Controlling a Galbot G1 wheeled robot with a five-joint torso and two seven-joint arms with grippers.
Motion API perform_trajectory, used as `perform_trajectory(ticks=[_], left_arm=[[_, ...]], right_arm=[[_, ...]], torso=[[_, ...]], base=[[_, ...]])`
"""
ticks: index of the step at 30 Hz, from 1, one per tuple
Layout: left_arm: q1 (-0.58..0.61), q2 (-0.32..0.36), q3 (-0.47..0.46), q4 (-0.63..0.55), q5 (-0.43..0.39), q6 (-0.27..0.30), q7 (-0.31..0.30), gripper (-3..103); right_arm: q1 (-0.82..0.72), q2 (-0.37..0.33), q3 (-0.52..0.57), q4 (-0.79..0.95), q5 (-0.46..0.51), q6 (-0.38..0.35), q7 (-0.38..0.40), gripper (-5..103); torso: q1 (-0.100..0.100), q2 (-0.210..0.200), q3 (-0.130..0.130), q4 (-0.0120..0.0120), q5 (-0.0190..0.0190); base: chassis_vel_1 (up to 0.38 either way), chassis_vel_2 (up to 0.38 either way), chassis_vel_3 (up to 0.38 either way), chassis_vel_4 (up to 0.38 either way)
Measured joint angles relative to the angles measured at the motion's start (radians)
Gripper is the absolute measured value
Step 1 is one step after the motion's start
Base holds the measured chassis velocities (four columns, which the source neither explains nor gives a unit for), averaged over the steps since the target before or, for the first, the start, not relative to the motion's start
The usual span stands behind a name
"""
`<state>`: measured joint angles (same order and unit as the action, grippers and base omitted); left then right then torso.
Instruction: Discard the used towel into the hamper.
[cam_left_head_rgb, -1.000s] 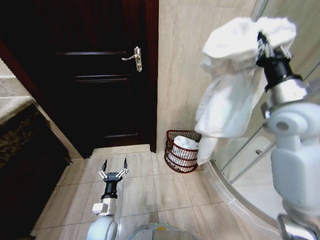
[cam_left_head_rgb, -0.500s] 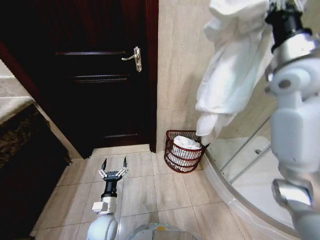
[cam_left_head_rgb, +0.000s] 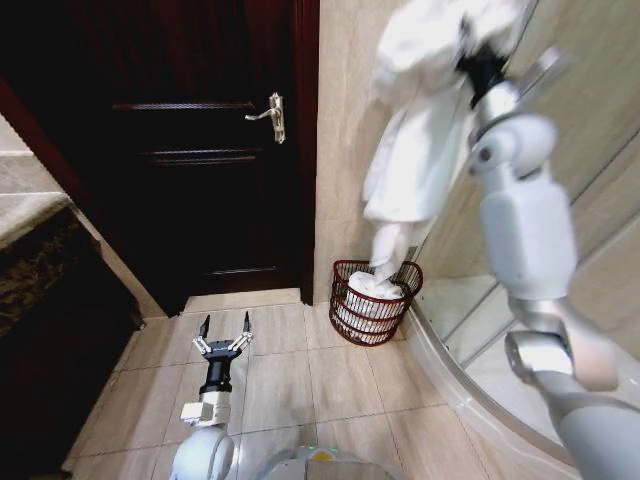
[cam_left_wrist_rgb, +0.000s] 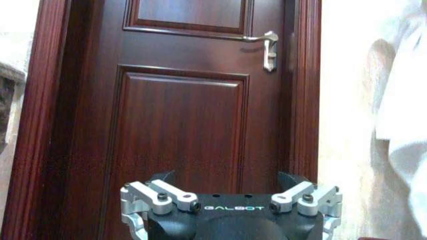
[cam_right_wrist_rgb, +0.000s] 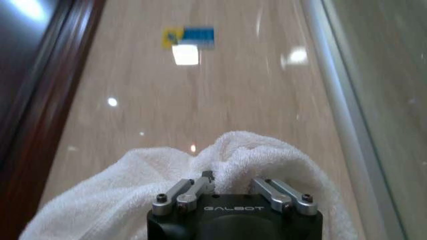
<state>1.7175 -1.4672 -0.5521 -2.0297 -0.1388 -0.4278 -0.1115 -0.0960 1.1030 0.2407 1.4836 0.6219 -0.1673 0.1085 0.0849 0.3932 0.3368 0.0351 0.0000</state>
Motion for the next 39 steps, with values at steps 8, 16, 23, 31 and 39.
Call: perform_trajectory(ticks=[8, 16, 23, 31, 39], left_arm=[[-0.003, 0.0, 0.007, 0.005, 0.001, -0.008, -0.001, 100], [-0.005, 0.002, 0.006, 0.01, 0.0, -0.015, -0.002, 100], [-0.009, 0.003, 0.011, 0.01, 0.002, -0.015, -0.002, 100], [-0.009, 0.003, 0.019, 0.01, 0.006, -0.014, -0.001, 100], [0.006, 0.002, 0.013, 0.007, 0.006, -0.022, -0.001, 100]], right_arm=[[-0.091, 0.055, -0.023, -0.148, -0.057, 0.125, -0.035, 18], [-0.248, 0.091, 0.0, -0.152, -0.049, 0.132, -0.015, 18], [-0.381, 0.137, 0.02, -0.132, -0.003, 0.179, -0.008, 18], [-0.423, 0.196, -0.026, -0.005, 0.022, 0.194, 0.055, 18], [-0.282, 0.168, -0.075, 0.154, 0.022, 0.121, 0.207, 18]], torso=[[0.0, 0.0, 0.0, 0.0007, -0.0006], [0.0, 0.0, 0.0, 0.0006, -0.0002], [0.0, 0.0, 0.0, 0.0003, 0.0], [0.0, 0.0, 0.0, 0.0005, -0.0001], [0.0, 0.0, 0.0, 0.0007, -0.0004]], base=[[0.0, 0.0, 0.0, 0.0], [0.0, 0.0, 0.0, 0.0], [0.0, 0.0, 0.0, 0.0], [0.0, 0.0, 0.0, 0.0], [0.0, 0.0, 0.0, 0.0]])
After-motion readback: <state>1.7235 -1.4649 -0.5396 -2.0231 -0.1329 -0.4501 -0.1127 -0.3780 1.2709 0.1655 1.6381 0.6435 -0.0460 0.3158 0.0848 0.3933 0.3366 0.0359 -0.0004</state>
